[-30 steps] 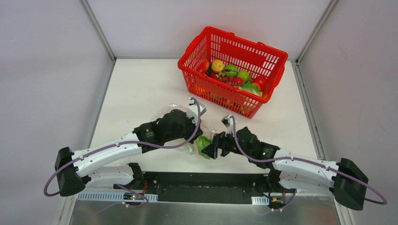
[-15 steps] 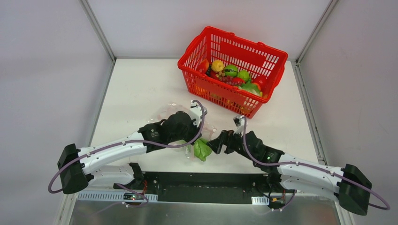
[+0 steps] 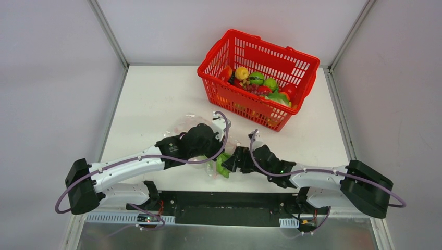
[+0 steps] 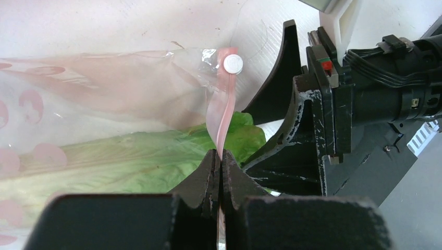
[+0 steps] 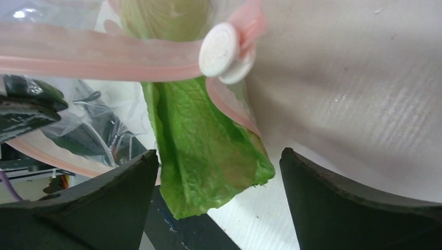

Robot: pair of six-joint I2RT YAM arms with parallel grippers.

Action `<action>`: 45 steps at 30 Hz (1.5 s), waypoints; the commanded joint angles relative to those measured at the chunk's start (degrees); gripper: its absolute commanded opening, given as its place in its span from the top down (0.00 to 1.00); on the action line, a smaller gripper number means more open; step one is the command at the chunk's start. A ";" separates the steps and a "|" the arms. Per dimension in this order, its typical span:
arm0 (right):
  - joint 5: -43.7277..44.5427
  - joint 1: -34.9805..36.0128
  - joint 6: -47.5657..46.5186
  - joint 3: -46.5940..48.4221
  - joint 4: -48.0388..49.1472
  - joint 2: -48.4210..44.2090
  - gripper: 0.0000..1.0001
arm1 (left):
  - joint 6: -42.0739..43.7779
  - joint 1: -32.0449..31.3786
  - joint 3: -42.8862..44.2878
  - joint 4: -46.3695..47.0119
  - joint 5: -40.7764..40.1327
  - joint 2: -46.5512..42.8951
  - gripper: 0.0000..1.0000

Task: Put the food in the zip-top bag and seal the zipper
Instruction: Place the fake vegetable in the zipper food storage bag.

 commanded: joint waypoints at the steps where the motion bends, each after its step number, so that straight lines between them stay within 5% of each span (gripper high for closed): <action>1: -1.70 0.19 3.18 2.39 6.68 0.77 0.17 | -1.20 -0.26 1.32 1.44 -0.70 0.63 1.00; 6: -0.82 0.19 4.35 0.97 8.62 0.12 0.39 | -1.38 -0.28 1.18 2.41 -0.43 1.03 1.00; 12: -0.52 0.58 5.20 1.61 8.83 3.27 0.39 | -1.50 -0.27 1.91 1.94 -0.26 1.71 1.00; 18: -1.65 3.44 1.95 3.60 12.49 7.16 0.57 | -2.53 -0.27 1.65 2.26 -0.72 2.12 1.00; 25: 2.97 4.61 2.18 3.31 16.18 6.34 1.00 | -3.32 -0.18 1.11 2.62 -2.28 1.66 1.00; 32: -7.32 4.56 -4.64 0.59 21.73 -1.43 1.00 | -0.51 -0.09 5.51 -5.08 -0.41 1.28 1.00; 35: -4.73 4.24 -5.01 0.17 21.13 -3.40 1.00 | -1.20 -0.11 6.68 -4.14 6.22 1.31 1.00; 39: -4.06 2.16 -5.88 -0.65 25.46 0.53 1.00 | -3.79 -0.17 7.04 2.01 18.58 0.40 1.00; 45: -1.04 0.00 -6.91 -2.30 36.76 5.81 1.00 | -2.51 -0.17 8.42 2.29 26.17 1.14 1.00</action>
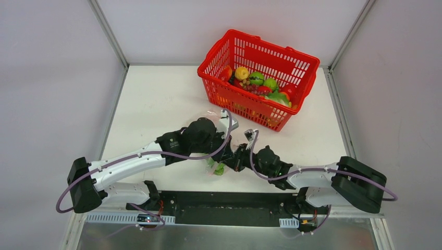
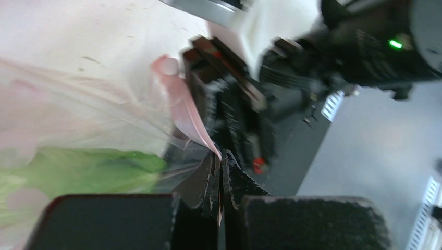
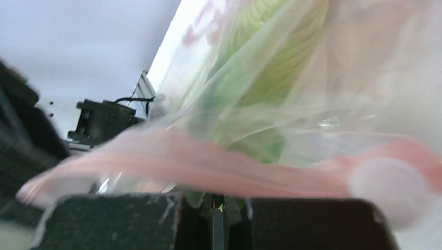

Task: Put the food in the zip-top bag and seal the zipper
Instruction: Place the fake vegetable in the zipper food storage bag.

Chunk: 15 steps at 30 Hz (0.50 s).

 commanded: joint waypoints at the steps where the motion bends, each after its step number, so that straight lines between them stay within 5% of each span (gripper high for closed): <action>1: 4.58 -1.44 -2.20 -0.74 14.66 2.04 1.00 | -0.67 -0.92 2.89 3.03 10.75 -0.98 1.00; 6: 6.62 -1.37 -4.37 -3.48 22.46 2.15 1.00 | -1.46 -0.92 0.84 2.83 5.71 -2.56 1.00; 15: -12.34 -1.47 -5.85 -4.66 28.61 -1.05 1.00 | -1.26 -0.85 -0.36 -3.78 -15.95 -6.08 1.00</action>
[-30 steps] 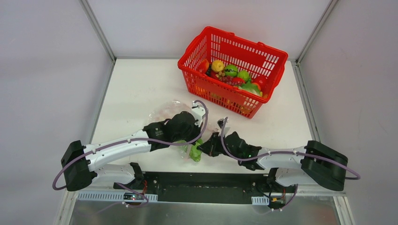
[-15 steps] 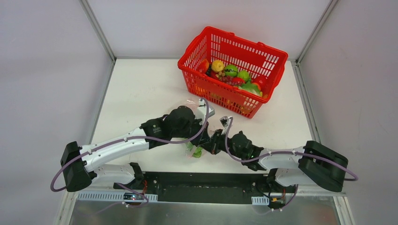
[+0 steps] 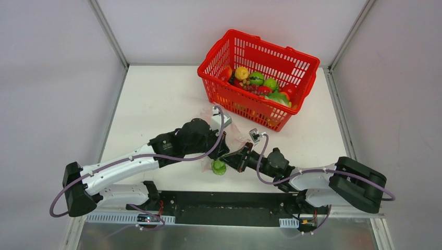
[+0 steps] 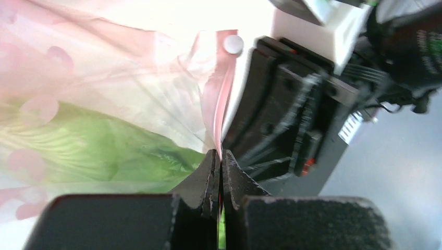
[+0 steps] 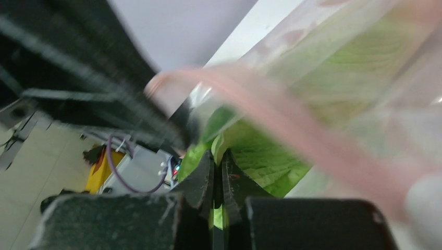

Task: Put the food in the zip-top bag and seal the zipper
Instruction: Place the fake vegetable in the zipper food storage bag.

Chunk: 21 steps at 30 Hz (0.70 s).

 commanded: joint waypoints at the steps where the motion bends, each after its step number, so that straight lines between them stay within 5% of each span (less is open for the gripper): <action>1: -11.39 -0.12 -1.40 0.50 9.11 -3.57 1.00 | 0.24 -0.44 -0.37 -3.36 -13.52 -2.80 1.00; 5: -11.73 -0.14 -2.40 0.83 6.63 -6.54 1.00 | 1.66 -0.42 1.42 -8.99 -17.67 -2.49 1.00; 12: -5.44 -0.03 -7.21 3.83 2.48 -4.79 1.00 | -1.30 -0.46 -0.27 -2.75 -5.82 -3.93 1.00; 17: 1.37 0.47 -8.19 2.65 14.05 3.83 1.00 | -6.42 -0.42 -1.34 4.46 3.14 -4.08 1.00; 21: -0.38 0.41 -7.77 5.46 13.21 8.12 1.00 | -7.27 -0.50 -0.24 5.52 6.90 -3.18 1.00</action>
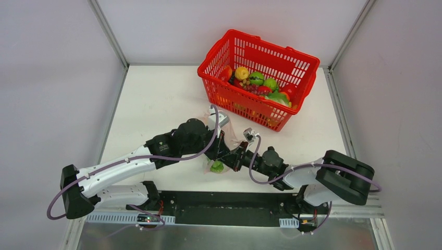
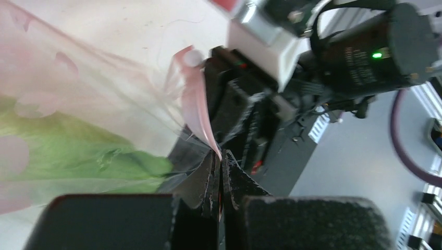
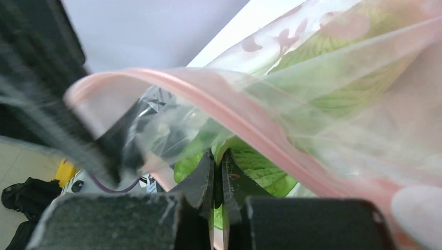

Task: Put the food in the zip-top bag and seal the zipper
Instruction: Place the fake vegetable in the zipper food storage bag, then adjust the zipper food storage bag at the center of the board.

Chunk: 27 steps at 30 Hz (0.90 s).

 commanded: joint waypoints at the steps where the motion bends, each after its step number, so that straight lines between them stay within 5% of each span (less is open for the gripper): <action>1: 2.73 0.08 -1.22 3.56 10.26 3.43 1.00 | -2.86 -0.52 0.92 4.79 7.14 -0.15 1.00; 5: 8.46 0.09 -1.14 3.05 7.54 3.50 0.91 | -2.40 -0.48 0.63 3.80 5.80 -0.76 1.00; 9: 3.92 0.27 -0.12 6.43 -8.80 -4.30 0.50 | -0.85 -0.44 1.10 -0.01 -2.01 -2.49 1.00; 13: 0.80 0.34 0.03 8.92 -26.92 -17.43 0.33 | 0.99 0.23 0.93 -2.21 -12.14 -4.86 1.00; 19: -2.11 0.44 0.03 11.21 -49.20 -31.27 0.30 | 0.71 3.21 0.13 -2.78 -17.22 -6.30 1.00; 27: 16.84 0.47 9.29 11.09 -59.50 -31.35 0.33 | -0.52 3.86 -1.60 -2.08 -17.41 -7.98 1.00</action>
